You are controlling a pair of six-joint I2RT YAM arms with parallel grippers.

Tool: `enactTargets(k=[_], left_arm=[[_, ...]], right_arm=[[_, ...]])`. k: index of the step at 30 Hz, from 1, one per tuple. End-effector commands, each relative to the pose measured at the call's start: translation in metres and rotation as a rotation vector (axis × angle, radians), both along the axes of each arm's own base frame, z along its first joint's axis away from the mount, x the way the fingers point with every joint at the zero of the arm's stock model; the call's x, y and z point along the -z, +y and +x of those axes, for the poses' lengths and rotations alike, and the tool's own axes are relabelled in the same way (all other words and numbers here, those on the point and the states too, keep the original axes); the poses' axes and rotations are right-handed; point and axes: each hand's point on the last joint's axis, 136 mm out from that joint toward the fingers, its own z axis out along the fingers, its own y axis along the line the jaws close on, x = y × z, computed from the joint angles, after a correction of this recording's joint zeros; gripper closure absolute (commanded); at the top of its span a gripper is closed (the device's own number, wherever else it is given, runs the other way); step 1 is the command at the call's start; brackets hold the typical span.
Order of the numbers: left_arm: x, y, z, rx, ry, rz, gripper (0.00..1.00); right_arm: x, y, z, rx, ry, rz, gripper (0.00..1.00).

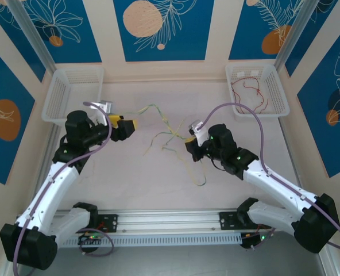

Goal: Untangle the cables

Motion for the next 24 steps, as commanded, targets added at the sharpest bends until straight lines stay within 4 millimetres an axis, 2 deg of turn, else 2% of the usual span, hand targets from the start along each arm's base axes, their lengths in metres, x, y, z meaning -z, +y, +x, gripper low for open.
enactTargets(k=[1, 5, 6, 9, 11, 13, 15, 18, 24], left_arm=[[-0.024, 0.002, 0.005, -0.05, -0.065, -0.136, 0.08], [-0.017, -0.001, 0.02, -0.063, -0.013, -0.189, 0.04], [-0.017, -0.003, 0.021, -0.055, -0.011, -0.176, 0.07], [-0.034, -0.008, 0.007, -0.037, -0.129, -0.076, 0.17], [-0.042, -0.007, -0.002, -0.04, -0.201, 0.016, 0.18], [-0.046, -0.001, -0.004, -0.065, -0.216, 0.042, 0.33], [-0.055, -0.012, -0.019, 0.02, -0.276, 0.017, 0.34], [-0.056, -0.024, -0.037, 0.107, -0.325, 0.016, 0.35], [-0.068, -0.036, -0.065, 0.2, -0.417, 0.045, 0.34]], right_arm=[[-0.011, -0.013, 0.013, 0.115, -0.123, 0.009, 1.0], [-0.027, -0.006, -0.001, 0.058, -0.195, 0.095, 1.0], [-0.03, -0.006, -0.003, 0.054, -0.212, 0.101, 1.0], [-0.025, -0.019, 0.002, 0.117, -0.205, 0.039, 1.0], [-0.021, -0.025, 0.004, 0.137, -0.192, -0.016, 1.0], [-0.018, -0.033, 0.007, 0.175, -0.188, -0.048, 1.0], [-0.016, -0.053, 0.018, 0.291, -0.16, -0.075, 1.0], [-0.01, -0.077, 0.029, 0.393, -0.075, -0.096, 1.0], [-0.01, -0.069, 0.024, 0.302, -0.054, -0.091, 1.0]])
